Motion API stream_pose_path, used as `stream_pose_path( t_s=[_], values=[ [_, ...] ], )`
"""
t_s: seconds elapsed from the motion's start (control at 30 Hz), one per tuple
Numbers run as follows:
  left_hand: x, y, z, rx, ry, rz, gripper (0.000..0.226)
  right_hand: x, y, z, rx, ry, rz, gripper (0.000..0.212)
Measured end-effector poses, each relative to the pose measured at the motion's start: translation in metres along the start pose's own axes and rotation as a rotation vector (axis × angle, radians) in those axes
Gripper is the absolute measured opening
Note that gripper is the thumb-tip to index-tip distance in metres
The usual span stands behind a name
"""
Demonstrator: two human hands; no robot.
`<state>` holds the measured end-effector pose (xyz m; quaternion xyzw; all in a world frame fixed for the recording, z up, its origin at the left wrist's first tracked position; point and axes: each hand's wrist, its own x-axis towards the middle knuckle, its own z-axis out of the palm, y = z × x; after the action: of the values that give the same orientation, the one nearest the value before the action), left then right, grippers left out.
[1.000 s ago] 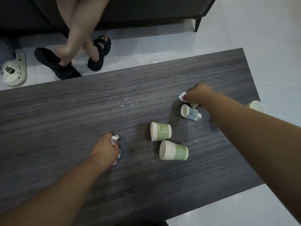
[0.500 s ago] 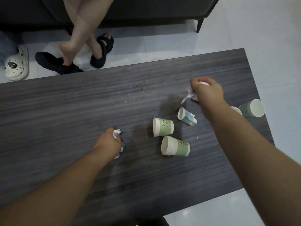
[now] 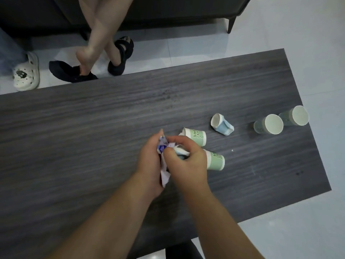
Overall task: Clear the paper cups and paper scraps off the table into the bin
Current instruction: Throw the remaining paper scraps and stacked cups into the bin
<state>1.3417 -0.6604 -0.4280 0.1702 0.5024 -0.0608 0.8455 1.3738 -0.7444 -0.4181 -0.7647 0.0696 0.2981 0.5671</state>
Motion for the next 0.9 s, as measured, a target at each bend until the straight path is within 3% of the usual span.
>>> stream_pose_path(
  t_s=[0.17,0.3,0.43,0.6,0.8,0.9],
  values=[
    [-0.016,-0.008,0.0,0.011,-0.088,0.055,0.058,-0.005,0.006,0.008,-0.175,0.154,-0.284,0.017],
    [-0.022,-0.016,-0.006,-0.021,-0.081,0.143,0.05,-0.003,0.008,0.02,-0.209,0.178,-0.339,0.056],
    [-0.027,-0.02,-0.013,0.05,-0.046,0.228,0.052,-0.006,0.009,0.025,-0.19,0.161,-0.329,0.056],
    [-0.032,-0.025,-0.018,0.236,-0.006,0.323,0.068,-0.009,0.009,0.024,0.014,0.162,-0.102,0.04],
    [-0.033,-0.034,-0.022,0.391,0.087,0.446,0.068,-0.012,0.013,0.021,0.12,0.147,0.116,0.04],
    [-0.028,-0.032,-0.025,0.363,0.164,0.415,0.057,-0.014,0.011,0.024,0.223,0.08,0.229,0.038]
  ],
)
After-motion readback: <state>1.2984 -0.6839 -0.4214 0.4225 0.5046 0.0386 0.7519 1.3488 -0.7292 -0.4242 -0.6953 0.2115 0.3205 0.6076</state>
